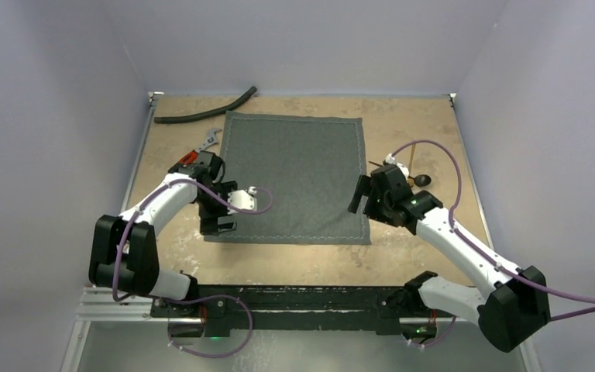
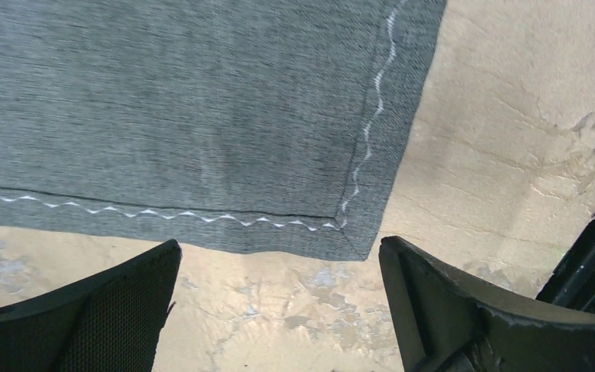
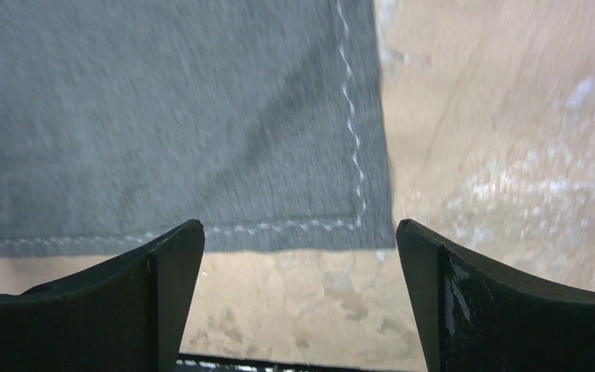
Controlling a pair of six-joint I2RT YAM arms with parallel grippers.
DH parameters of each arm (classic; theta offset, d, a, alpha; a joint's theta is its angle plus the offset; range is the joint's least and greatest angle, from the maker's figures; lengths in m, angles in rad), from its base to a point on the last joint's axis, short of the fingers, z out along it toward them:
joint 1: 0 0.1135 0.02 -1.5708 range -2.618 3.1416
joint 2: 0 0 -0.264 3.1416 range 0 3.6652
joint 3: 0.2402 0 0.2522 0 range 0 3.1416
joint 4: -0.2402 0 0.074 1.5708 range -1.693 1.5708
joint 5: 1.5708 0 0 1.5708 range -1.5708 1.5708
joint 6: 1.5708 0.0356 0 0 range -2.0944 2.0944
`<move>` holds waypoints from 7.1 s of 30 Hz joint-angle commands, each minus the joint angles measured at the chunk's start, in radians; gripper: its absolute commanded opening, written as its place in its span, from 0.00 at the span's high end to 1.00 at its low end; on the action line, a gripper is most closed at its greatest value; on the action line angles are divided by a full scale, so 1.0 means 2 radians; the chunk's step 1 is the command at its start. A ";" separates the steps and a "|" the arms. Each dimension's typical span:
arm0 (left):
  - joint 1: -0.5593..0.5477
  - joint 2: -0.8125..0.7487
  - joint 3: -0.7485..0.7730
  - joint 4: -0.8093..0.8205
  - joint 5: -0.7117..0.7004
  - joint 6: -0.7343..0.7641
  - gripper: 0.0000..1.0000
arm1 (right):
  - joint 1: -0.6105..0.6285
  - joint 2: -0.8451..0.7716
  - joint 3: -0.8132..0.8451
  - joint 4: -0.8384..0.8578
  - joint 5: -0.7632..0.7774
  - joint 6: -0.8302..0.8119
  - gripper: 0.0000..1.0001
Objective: Fold the napkin into a case and place the utensils inside
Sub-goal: Pick up the flattened napkin from the center of the board, then fold and flatten the napkin at the center of the board, then smooth out the rectangle-folded napkin at the center of the board.
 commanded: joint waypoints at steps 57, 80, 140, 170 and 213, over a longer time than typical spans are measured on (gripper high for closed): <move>0.026 -0.074 -0.152 0.107 0.014 0.124 0.19 | 0.048 0.020 -0.105 0.064 0.021 0.098 0.72; 0.027 -0.144 -0.051 -0.027 0.071 0.131 1.00 | 0.070 -0.096 -0.042 -0.028 0.040 0.078 1.00; -0.049 0.281 0.277 0.310 -0.333 -0.219 0.96 | -0.086 0.378 0.322 0.143 0.108 -0.031 0.91; -0.050 0.247 0.286 0.192 -0.240 -0.289 0.53 | -0.129 0.439 0.363 0.181 0.084 -0.093 0.51; 0.032 0.463 0.595 0.146 -0.157 -0.537 0.59 | -0.145 0.436 0.317 0.268 0.023 -0.118 0.46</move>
